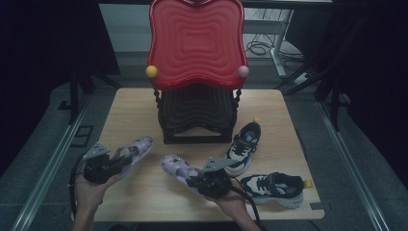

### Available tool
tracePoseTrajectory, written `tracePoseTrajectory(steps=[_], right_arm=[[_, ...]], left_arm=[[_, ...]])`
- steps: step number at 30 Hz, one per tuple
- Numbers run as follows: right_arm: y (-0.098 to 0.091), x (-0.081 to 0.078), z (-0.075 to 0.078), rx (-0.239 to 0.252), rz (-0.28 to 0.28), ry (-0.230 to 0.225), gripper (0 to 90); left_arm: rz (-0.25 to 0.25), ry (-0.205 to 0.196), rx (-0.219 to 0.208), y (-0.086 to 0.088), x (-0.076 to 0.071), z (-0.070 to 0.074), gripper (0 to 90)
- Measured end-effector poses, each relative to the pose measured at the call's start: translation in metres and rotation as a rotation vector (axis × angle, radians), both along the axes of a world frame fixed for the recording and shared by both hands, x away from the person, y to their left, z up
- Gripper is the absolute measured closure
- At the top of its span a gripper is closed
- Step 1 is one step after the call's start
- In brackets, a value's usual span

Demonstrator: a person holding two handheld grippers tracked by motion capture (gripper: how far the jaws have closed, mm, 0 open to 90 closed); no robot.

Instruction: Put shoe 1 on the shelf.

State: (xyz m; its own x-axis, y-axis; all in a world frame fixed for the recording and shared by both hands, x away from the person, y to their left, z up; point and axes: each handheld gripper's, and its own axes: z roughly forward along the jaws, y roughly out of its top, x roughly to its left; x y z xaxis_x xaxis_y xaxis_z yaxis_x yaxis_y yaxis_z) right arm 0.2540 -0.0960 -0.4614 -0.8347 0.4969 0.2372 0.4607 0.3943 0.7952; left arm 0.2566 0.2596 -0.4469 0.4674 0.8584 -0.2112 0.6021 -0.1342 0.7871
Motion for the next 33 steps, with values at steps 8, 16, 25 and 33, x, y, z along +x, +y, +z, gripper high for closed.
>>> tracePoseTrajectory(steps=[8, 16, 25, 33], right_arm=[[-0.014, 0.004, 0.004, 0.018, -0.034, -0.01, 86.1], [-0.027, 0.01, 0.006, 0.032, -0.074, -0.013, 86.1], [-0.043, 0.016, 0.01, 0.039, -0.131, -0.024, 86.1], [-0.055, 0.021, 0.013, 0.049, -0.169, -0.03, 86.0]], left_arm=[[-0.015, -0.013, -0.016, -0.004, -0.003, 0.003, 85.9], [-0.041, -0.022, -0.027, -0.008, -0.005, 0.007, 85.9], [-0.08, -0.037, -0.039, -0.018, -0.006, 0.011, 85.9], [-0.098, -0.046, -0.036, -0.026, -0.004, 0.013, 85.9]])
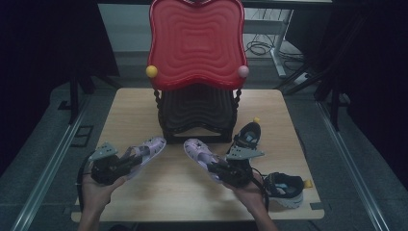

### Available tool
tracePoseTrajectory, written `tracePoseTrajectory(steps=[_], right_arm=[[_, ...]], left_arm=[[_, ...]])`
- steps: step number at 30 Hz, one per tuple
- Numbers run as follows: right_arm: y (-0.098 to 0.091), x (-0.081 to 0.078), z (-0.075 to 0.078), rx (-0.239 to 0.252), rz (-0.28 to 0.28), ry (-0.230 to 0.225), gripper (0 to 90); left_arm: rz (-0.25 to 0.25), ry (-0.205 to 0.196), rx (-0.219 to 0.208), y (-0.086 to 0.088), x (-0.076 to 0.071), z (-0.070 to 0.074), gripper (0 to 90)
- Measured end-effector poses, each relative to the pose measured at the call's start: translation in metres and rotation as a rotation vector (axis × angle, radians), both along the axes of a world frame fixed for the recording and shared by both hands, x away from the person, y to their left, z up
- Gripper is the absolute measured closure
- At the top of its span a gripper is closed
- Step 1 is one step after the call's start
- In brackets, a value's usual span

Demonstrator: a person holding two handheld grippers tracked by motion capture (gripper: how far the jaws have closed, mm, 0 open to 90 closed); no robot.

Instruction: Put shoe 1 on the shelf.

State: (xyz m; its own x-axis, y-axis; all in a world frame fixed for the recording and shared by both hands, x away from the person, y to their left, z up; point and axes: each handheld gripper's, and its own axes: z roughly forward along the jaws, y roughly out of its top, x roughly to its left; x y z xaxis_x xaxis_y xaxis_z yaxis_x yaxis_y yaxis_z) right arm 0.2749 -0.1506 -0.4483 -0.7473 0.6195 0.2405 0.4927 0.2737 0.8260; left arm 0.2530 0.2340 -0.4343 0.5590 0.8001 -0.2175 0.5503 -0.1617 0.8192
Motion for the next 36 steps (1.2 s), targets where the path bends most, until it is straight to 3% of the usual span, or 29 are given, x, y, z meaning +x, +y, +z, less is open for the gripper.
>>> tracePoseTrajectory(steps=[9, 23, 36], right_arm=[[-0.01, 0.006, 0.002, -0.004, -0.041, -0.004, 86.1], [-0.016, 0.02, 0.012, -0.001, -0.12, -0.049, 86.1], [-0.021, 0.03, 0.023, 0.026, -0.16, -0.081, 86.1]], left_arm=[[-0.013, -0.006, -0.005, -0.012, 0.004, 0.002, 85.9], [-0.032, -0.078, 0.009, -0.049, 0.026, 0.015, 85.8], [-0.063, -0.127, 0.016, -0.072, 0.032, 0.034, 85.9]])
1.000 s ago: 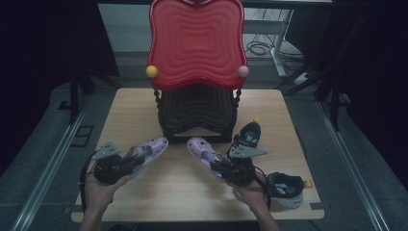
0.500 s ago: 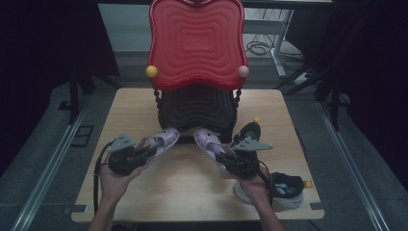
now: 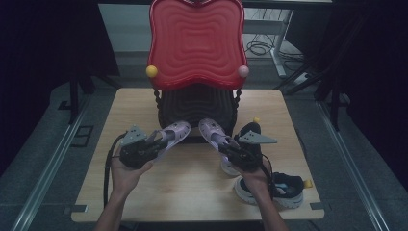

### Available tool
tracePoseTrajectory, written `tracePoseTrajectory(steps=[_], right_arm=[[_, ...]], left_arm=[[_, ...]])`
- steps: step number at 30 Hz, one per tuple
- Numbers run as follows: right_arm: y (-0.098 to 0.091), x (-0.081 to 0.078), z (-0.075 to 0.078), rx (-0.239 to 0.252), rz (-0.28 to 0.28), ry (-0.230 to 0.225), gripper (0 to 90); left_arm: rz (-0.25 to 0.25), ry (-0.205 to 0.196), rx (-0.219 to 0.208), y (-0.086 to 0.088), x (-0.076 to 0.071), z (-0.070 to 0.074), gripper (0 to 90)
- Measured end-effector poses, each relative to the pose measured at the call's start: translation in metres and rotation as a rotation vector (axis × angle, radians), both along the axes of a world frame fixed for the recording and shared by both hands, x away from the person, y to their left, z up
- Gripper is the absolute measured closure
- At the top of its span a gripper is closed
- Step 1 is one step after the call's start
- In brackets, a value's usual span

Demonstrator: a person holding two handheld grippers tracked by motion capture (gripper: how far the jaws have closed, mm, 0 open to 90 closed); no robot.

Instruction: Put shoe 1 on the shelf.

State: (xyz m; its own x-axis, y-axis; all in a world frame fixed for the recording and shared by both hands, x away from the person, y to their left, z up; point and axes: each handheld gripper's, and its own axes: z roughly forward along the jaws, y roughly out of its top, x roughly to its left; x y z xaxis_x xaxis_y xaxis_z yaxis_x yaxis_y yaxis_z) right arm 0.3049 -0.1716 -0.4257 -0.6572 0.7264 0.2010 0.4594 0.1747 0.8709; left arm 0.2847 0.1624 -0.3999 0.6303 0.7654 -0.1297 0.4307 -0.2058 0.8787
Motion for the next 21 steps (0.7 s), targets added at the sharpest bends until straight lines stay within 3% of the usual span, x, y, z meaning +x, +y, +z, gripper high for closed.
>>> tracePoseTrajectory(steps=[5, 21], right_arm=[[-0.001, 0.002, 0.005, 0.003, -0.007, -0.013, 86.0], [0.007, 0.018, 0.015, 0.025, -0.061, -0.046, 86.0]], left_arm=[[0.012, -0.01, -0.023, -0.003, 0.005, 0.003, 85.9], [0.057, -0.079, -0.033, -0.015, 0.025, 0.011, 85.9]])
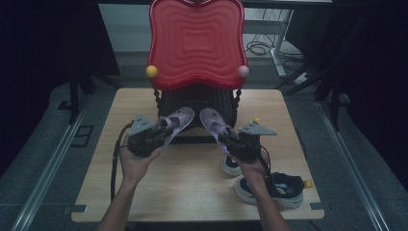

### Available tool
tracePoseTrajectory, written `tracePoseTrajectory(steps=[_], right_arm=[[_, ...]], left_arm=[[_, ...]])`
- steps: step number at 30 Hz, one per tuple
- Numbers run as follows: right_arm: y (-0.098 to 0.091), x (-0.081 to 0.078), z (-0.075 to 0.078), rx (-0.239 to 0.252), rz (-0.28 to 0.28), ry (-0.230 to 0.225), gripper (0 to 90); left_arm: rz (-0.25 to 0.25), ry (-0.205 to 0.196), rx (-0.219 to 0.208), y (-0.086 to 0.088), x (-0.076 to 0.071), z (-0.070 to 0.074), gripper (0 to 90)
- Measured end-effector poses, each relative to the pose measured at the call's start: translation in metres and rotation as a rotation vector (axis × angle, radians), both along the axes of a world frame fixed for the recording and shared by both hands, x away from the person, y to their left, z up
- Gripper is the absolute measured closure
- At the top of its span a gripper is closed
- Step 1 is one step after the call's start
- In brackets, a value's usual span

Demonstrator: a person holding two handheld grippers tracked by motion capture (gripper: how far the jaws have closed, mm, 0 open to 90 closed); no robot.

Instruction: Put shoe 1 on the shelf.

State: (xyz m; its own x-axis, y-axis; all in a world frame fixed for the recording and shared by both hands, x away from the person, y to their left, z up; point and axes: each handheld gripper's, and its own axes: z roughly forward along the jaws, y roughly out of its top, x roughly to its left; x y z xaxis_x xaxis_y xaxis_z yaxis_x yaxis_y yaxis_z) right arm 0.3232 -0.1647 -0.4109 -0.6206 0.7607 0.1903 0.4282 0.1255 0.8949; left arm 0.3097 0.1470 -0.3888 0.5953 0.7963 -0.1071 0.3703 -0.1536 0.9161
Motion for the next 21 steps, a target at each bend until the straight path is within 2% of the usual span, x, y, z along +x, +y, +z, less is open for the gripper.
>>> tracePoseTrajectory(steps=[2, 11, 21], right_arm=[[0.001, 0.003, 0.001, 0.003, -0.006, -0.006, 86.0], [0.007, 0.019, 0.006, 0.029, -0.039, -0.019, 85.9], [0.014, 0.035, 0.009, 0.043, -0.103, -0.049, 85.9]], left_arm=[[0.004, -0.016, 0.009, -0.002, 0.003, 0.001, 85.9], [0.012, -0.042, 0.011, -0.012, 0.016, 0.003, 85.9], [0.076, -0.108, -0.007, -0.021, 0.033, 0.0, 85.7]])
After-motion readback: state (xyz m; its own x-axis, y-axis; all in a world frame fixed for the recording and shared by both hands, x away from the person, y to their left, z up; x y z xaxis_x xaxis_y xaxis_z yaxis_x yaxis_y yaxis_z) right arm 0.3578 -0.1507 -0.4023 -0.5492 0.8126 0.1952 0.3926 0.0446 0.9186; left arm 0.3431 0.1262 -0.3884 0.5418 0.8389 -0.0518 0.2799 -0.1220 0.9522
